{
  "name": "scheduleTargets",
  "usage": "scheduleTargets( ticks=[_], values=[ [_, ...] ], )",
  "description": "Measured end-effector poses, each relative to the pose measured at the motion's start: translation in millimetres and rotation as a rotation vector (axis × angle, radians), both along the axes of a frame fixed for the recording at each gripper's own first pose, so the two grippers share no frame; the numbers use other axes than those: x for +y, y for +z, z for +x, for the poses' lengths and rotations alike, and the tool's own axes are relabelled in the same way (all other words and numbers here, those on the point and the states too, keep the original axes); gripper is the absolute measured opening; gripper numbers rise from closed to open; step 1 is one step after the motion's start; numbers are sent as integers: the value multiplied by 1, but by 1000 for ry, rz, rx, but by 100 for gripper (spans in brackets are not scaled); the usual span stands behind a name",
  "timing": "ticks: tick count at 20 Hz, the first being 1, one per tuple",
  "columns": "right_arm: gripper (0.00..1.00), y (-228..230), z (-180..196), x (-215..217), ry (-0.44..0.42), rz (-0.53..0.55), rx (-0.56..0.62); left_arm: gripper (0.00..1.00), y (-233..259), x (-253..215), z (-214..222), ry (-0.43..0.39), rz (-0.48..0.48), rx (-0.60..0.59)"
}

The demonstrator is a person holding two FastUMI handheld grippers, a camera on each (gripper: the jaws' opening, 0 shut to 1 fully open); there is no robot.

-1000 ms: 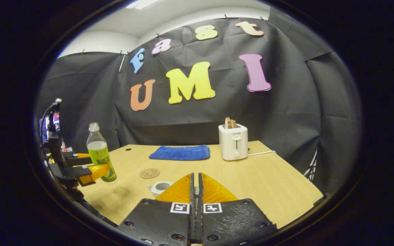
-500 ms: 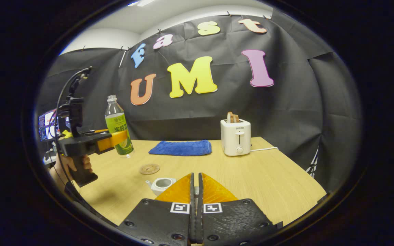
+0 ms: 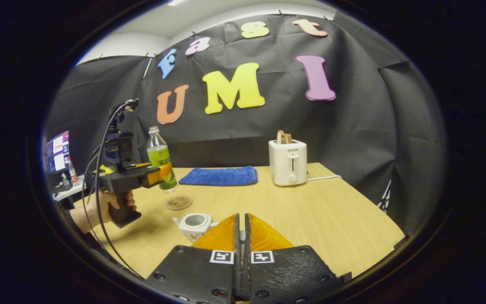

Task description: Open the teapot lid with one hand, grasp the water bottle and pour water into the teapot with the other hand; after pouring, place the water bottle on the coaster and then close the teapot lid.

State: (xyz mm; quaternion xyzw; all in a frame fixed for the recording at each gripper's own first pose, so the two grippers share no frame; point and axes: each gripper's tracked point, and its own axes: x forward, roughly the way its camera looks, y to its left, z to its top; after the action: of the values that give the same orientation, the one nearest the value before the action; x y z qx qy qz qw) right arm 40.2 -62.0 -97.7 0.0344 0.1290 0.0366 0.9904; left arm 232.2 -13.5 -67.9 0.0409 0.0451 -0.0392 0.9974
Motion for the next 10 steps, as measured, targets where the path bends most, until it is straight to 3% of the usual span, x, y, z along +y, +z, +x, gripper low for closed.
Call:
scheduleTargets(
  ticks=[10],
  values=[
    [0, -11, 7, 2, 4, 9, 23, 77, -30, -7, 12, -18, -49, 66]
  ],
)
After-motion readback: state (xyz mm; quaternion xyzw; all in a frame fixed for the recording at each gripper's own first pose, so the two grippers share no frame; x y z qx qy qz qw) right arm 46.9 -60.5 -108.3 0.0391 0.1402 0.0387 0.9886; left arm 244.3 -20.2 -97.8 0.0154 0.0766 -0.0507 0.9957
